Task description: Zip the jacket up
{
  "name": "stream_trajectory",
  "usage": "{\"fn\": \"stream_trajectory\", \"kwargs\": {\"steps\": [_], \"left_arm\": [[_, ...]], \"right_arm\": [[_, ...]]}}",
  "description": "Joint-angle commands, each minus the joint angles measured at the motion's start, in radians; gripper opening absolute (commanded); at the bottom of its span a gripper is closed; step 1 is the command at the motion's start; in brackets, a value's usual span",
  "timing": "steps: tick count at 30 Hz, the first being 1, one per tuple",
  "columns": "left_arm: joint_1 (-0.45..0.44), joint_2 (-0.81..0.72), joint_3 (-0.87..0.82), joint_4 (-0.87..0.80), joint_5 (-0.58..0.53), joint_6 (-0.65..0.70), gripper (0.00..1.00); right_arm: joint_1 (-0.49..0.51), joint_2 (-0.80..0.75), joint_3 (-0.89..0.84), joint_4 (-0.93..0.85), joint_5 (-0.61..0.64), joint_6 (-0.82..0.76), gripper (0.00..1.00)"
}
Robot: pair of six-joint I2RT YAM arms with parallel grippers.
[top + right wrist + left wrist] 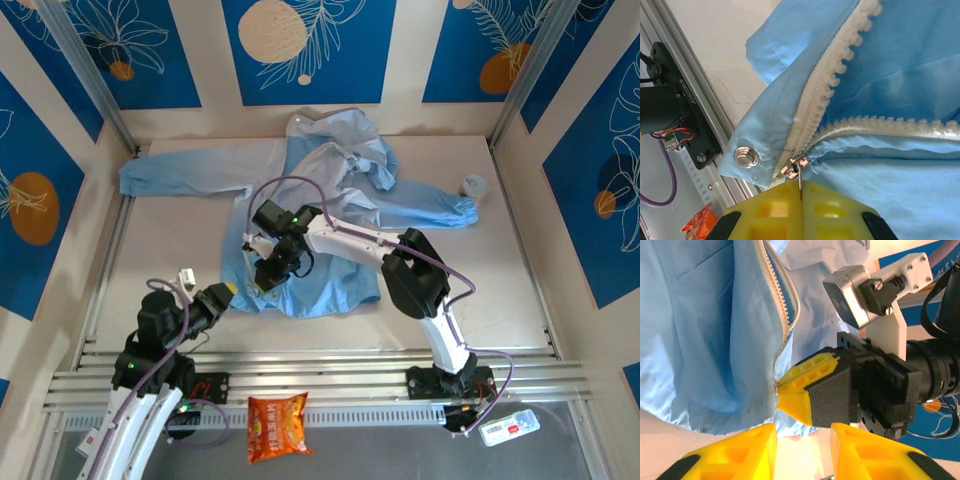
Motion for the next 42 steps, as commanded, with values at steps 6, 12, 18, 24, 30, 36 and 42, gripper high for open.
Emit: {"fn": "stream_trajectory", "kwargs": {"steps": [6, 12, 18, 24, 30, 36, 42], "left_arm": [[-0.100, 0.023, -0.041, 0.047, -0.073, -0.110, 0.39], [-0.246, 0.259, -0.071, 0.348, -0.151, -0.126, 0.44], [-0.351, 0.468, -0.057, 0.625, -0.244, -0.169, 0.48], [-0.431, 0.523, -0.049, 0.670, -0.381, -0.213, 0.49], [-0.470, 0.523, -0.043, 0.656, -0.420, -0.249, 0.49], [-0.569, 0.509, -0.010, 0.608, -0.497, -0.245, 0.46], [-0.603, 0.625, -0.057, 0.770, -0.562, -0.255, 0.42]], "right_arm": [[-0.025, -0.072, -0.021, -0.021, 0.011, 0.043, 0.00], [-0.051, -0.095, -0.023, -0.040, 0.021, 0.041, 0.00], [-0.059, -0.100, -0.027, -0.054, 0.023, 0.040, 0.00], [-0.071, -0.105, -0.039, -0.053, 0.007, 0.041, 0.00], [-0.086, -0.112, -0.052, -0.045, -0.010, 0.038, 0.00], [-0.108, -0.114, -0.061, -0.028, -0.049, 0.039, 0.00], [-0.114, -0.114, -0.072, -0.019, -0.079, 0.040, 0.00]]}}
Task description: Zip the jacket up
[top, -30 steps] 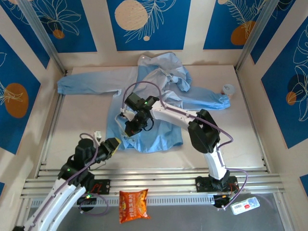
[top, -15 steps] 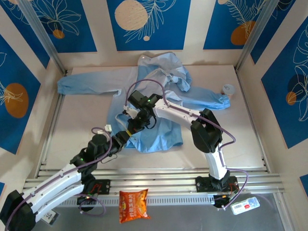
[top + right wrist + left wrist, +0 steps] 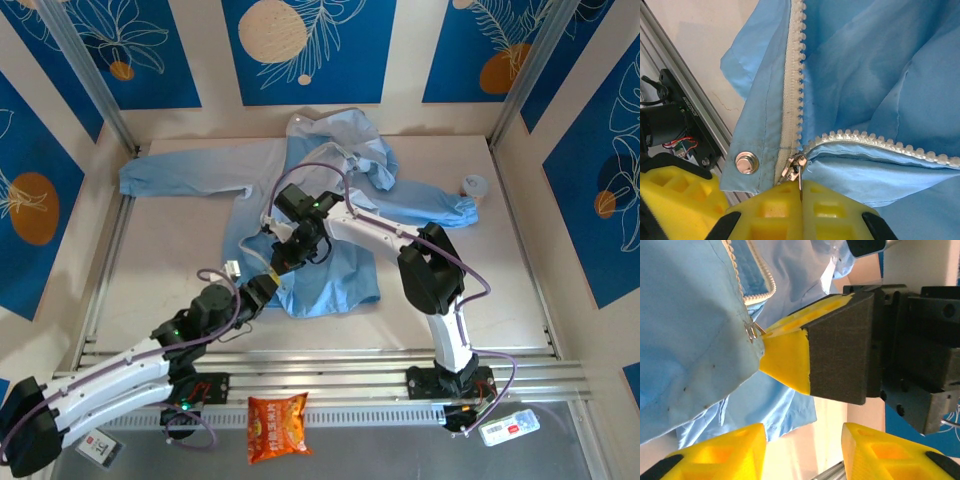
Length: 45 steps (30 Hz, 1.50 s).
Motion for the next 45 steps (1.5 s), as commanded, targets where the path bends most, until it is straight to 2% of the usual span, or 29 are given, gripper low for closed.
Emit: {"fn": "stream_trajectory", "kwargs": {"steps": [1, 6, 14, 19, 27, 32, 36, 43, 45], "left_arm": [[-0.008, 0.059, -0.019, 0.112, -0.075, -0.011, 0.42], [-0.003, 0.061, -0.057, 0.147, -0.140, -0.027, 0.43], [0.009, -0.145, -0.100, -0.042, -0.234, -0.043, 0.44], [0.017, -0.222, -0.111, -0.123, -0.233, -0.052, 0.44], [0.023, -0.180, -0.132, -0.065, -0.216, -0.067, 0.44], [0.036, -0.182, -0.140, -0.036, -0.205, -0.055, 0.37], [0.047, -0.205, -0.155, -0.025, -0.205, -0.056, 0.27], [0.069, -0.242, -0.167, -0.033, -0.189, -0.051, 0.25], [0.075, -0.243, -0.171, -0.027, -0.182, -0.052, 0.19]], "right_arm": [[-0.004, -0.047, -0.021, 0.001, -0.051, 0.014, 0.00], [-0.004, -0.059, -0.046, 0.014, -0.069, 0.020, 0.00], [0.019, -0.069, -0.102, 0.076, -0.122, 0.057, 0.00], [0.039, -0.060, -0.094, 0.087, -0.135, 0.066, 0.00], [0.064, -0.051, -0.089, 0.101, -0.151, 0.076, 0.00], [0.072, -0.049, -0.090, 0.106, -0.156, 0.081, 0.00], [0.075, -0.049, -0.094, 0.111, -0.161, 0.082, 0.00], [0.075, -0.046, -0.093, 0.115, -0.163, 0.081, 0.00], [0.075, -0.044, -0.091, 0.115, -0.162, 0.082, 0.00]]}}
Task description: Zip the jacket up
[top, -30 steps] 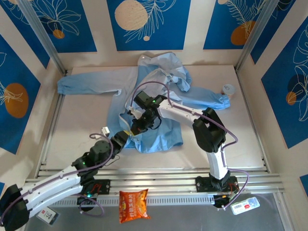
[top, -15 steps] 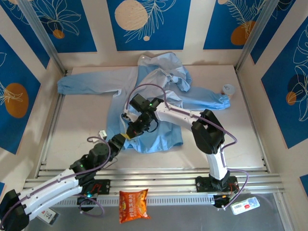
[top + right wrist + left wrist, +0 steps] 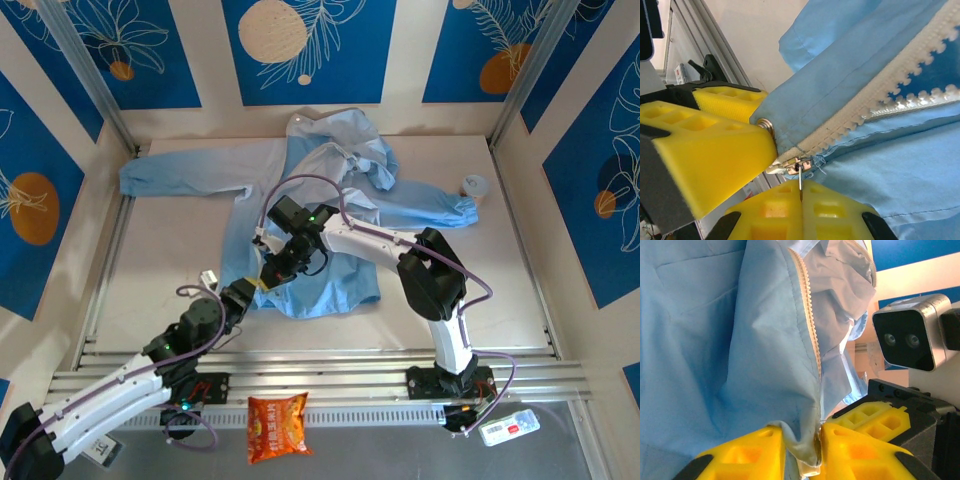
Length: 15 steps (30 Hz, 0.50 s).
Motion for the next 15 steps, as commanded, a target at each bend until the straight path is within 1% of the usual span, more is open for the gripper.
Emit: {"fn": "stream_trajectory", "kwargs": {"steps": [1, 3, 4, 15], "left_arm": [[0.020, -0.011, -0.023, 0.028, 0.011, -0.002, 0.14], [0.026, -0.012, -0.025, 0.029, 0.020, -0.001, 0.03], [0.028, -0.013, -0.028, 0.029, 0.024, 0.002, 0.00], [0.063, -0.020, -0.043, 0.012, 0.153, 0.067, 0.00]], "right_arm": [[0.009, -0.007, 0.002, -0.010, -0.039, 0.009, 0.00], [0.008, -0.004, 0.008, -0.008, -0.034, 0.009, 0.00], [0.007, -0.004, 0.010, -0.006, -0.032, 0.008, 0.00], [-0.007, -0.002, 0.014, 0.047, 0.059, 0.033, 0.00]]}}
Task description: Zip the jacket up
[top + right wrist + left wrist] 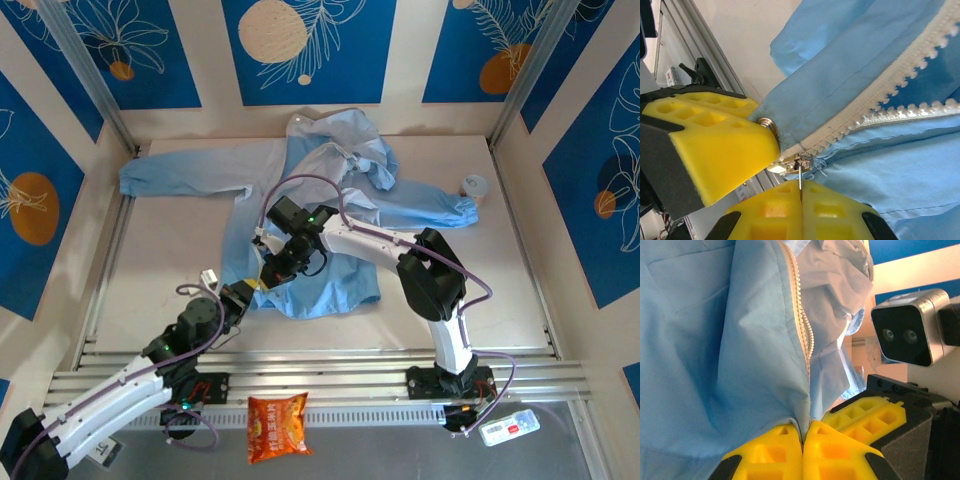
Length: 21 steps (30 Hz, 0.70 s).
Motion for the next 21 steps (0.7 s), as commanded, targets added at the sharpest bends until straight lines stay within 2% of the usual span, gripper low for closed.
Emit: {"fn": "stream_trajectory", "kwargs": {"steps": [1, 13, 17, 21], "left_arm": [[0.013, -0.007, -0.021, -0.017, 0.077, 0.044, 0.00], [0.044, -0.043, -0.025, -0.055, 0.160, 0.078, 0.00], [0.049, -0.063, -0.025, -0.071, 0.167, 0.079, 0.00], [0.057, -0.080, -0.029, -0.079, 0.173, 0.070, 0.00]], "right_arm": [[-0.007, 0.002, 0.015, 0.046, 0.026, 0.024, 0.00], [-0.007, 0.021, 0.024, 0.055, 0.147, 0.023, 0.00], [-0.001, 0.021, 0.025, 0.054, 0.131, 0.001, 0.00], [0.006, -0.017, -0.027, 0.123, 0.039, -0.027, 0.00]]}}
